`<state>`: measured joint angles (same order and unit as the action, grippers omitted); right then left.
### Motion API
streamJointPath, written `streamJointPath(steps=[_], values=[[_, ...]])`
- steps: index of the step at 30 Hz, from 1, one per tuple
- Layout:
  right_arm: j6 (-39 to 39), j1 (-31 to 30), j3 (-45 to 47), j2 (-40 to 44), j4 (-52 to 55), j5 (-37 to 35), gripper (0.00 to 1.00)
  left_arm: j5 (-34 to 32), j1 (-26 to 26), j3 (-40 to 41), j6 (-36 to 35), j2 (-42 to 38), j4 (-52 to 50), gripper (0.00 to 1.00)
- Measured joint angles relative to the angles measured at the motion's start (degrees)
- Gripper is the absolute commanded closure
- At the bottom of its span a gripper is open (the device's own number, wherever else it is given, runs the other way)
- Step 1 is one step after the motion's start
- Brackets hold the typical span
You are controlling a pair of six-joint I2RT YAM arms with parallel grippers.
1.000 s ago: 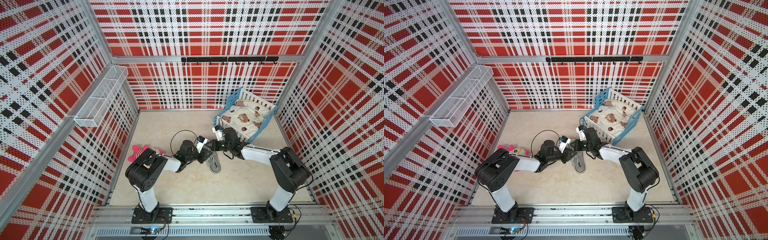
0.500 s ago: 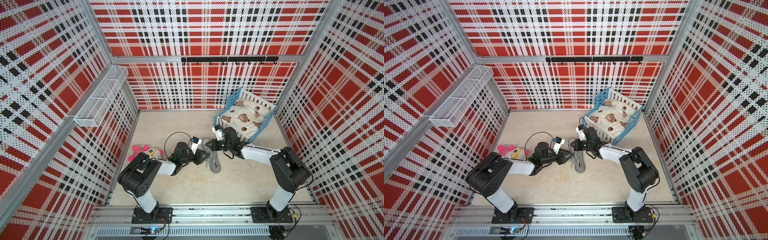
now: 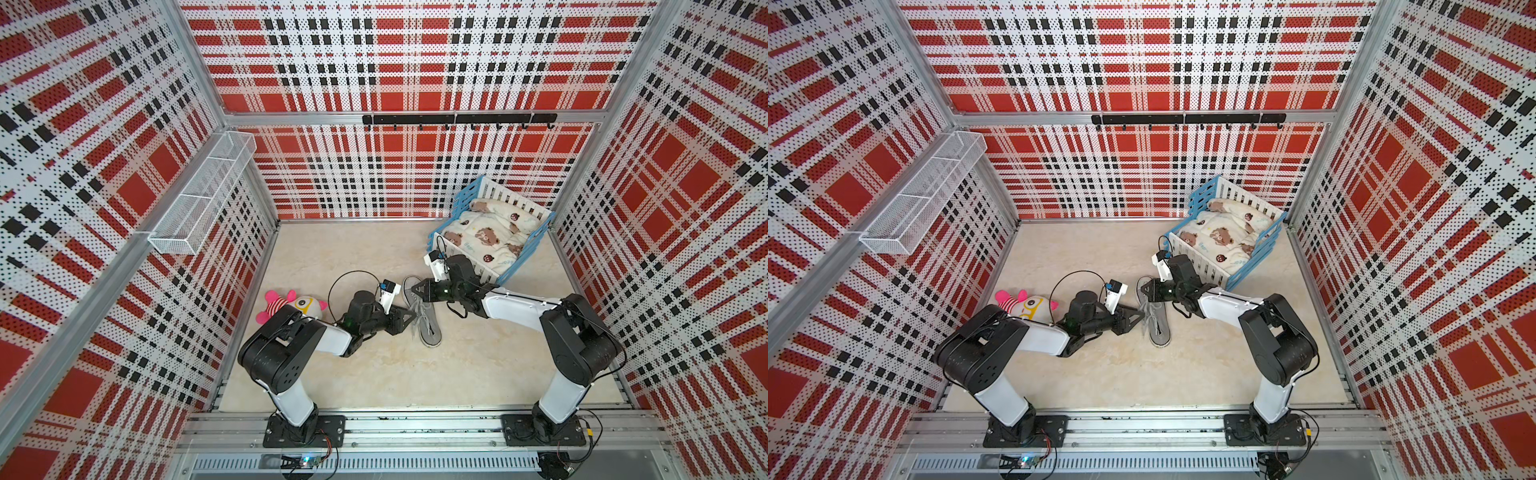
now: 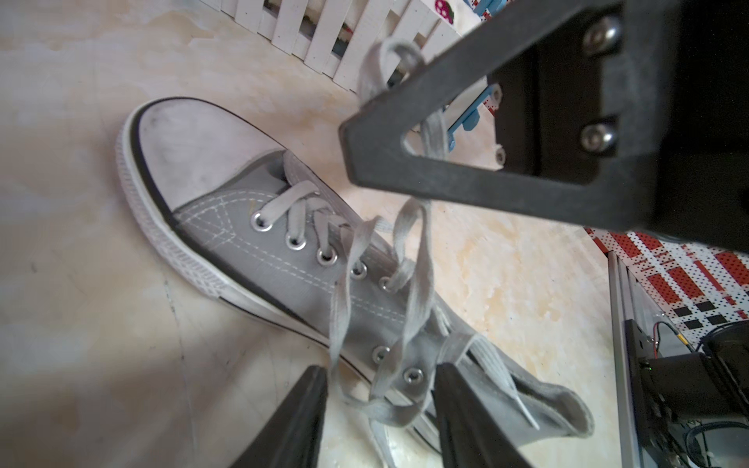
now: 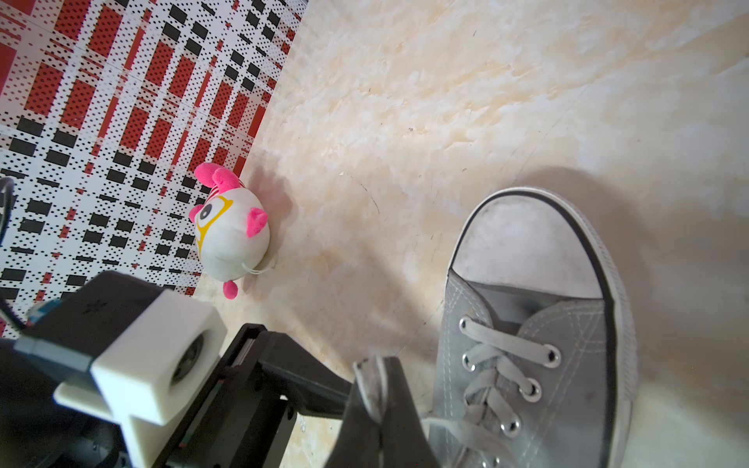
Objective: Tie the shoes
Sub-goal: Wrap the shoelace around the shoelace.
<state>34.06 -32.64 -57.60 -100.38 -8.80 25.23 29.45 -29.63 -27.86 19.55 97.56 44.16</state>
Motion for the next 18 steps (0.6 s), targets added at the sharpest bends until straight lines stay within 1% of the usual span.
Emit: streamJointPath(steps=[3,5,12,18], values=[[0.00,0.00,0.00,0.02,0.00,0.00,1.00,0.04,0.59,1.46,0.61,0.00,1.29,0.40],[0.00,0.00,0.00,0.02,0.00,0.02,1.00,0.13,0.72,1.79,0.55,0.00,1.70,0.37],[0.00,0.09,0.00,0.02,0.00,0.04,1.00,0.72,0.79,0.44,-1.27,0.20,3.08,0.31],[-0.09,0.15,0.00,0.07,0.22,0.04,1.00,3.02,0.79,-3.69,-4.02,3.54,4.24,0.29]])
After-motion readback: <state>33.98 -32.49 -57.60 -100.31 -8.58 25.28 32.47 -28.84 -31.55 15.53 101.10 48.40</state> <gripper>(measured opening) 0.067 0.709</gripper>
